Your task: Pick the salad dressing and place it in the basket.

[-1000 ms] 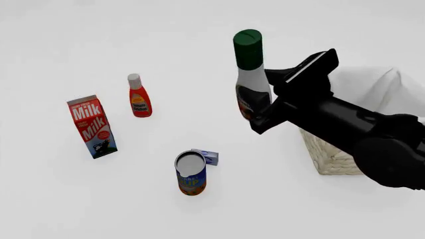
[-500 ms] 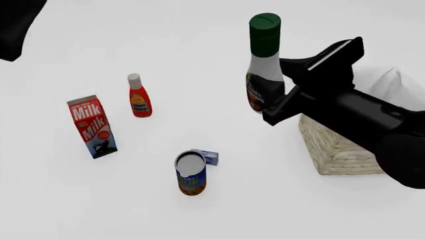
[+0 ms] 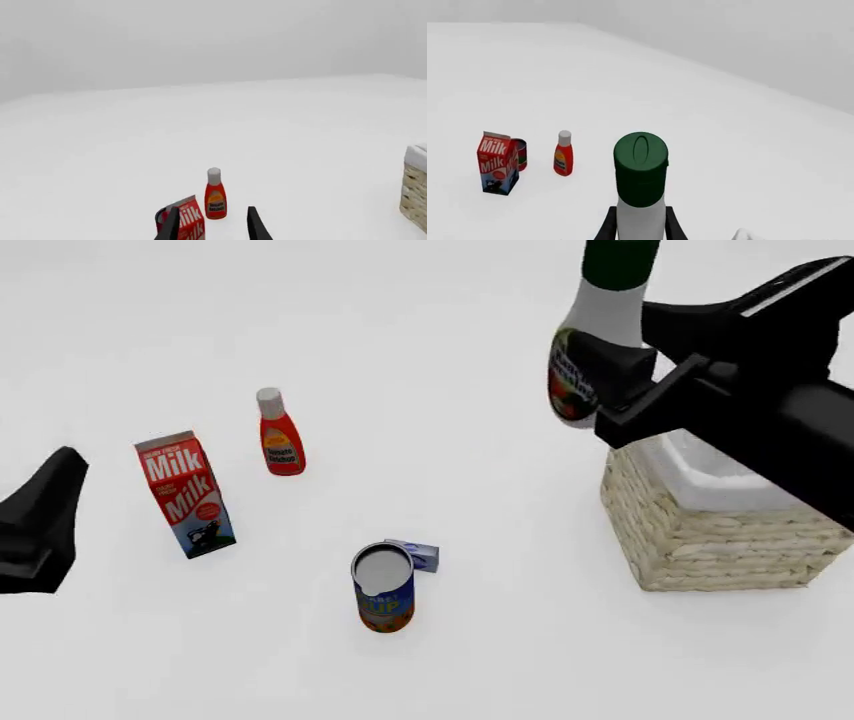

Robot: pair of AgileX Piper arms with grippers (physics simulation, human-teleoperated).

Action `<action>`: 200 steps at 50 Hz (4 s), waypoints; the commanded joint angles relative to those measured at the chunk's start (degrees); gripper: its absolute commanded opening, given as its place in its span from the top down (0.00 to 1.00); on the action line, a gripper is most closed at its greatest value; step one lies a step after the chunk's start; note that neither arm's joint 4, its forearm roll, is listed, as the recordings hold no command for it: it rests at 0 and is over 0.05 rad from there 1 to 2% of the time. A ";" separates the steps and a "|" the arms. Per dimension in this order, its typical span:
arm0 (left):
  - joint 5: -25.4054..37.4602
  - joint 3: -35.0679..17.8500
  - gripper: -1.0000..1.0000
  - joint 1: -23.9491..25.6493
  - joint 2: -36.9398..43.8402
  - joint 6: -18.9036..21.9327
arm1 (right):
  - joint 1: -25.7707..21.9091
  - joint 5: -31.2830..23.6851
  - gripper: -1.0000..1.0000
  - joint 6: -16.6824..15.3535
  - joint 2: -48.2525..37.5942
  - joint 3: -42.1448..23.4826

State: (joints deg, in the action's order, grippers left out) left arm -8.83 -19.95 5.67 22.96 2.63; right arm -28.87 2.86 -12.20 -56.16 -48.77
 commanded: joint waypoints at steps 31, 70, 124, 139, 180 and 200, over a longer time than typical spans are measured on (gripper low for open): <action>3.17 19.94 0.00 -12.10 -22.94 -0.30 | 15.91 -6.45 1.00 2.72 6.61 -5.32; 5.64 19.95 0.00 -14.84 -22.95 0.32 | 35.53 3.92 1.00 4.27 -9.62 -4.13; 5.82 19.95 0.00 -14.56 -22.95 2.28 | 39.81 8.35 1.00 3.50 -26.97 -9.16; 6.12 19.95 0.00 -14.64 -22.95 2.09 | 39.44 9.24 1.00 3.38 -28.39 -7.54; 6.68 19.95 0.00 -14.83 -22.95 1.60 | 40.44 9.55 1.00 3.27 -30.61 -5.17; 6.98 19.95 0.00 -14.87 -22.95 1.52 | 40.88 9.94 1.00 3.90 -31.69 -4.96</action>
State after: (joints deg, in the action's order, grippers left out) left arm -2.03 0.00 -9.19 0.01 4.25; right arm 11.86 12.59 -9.47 -87.68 -53.47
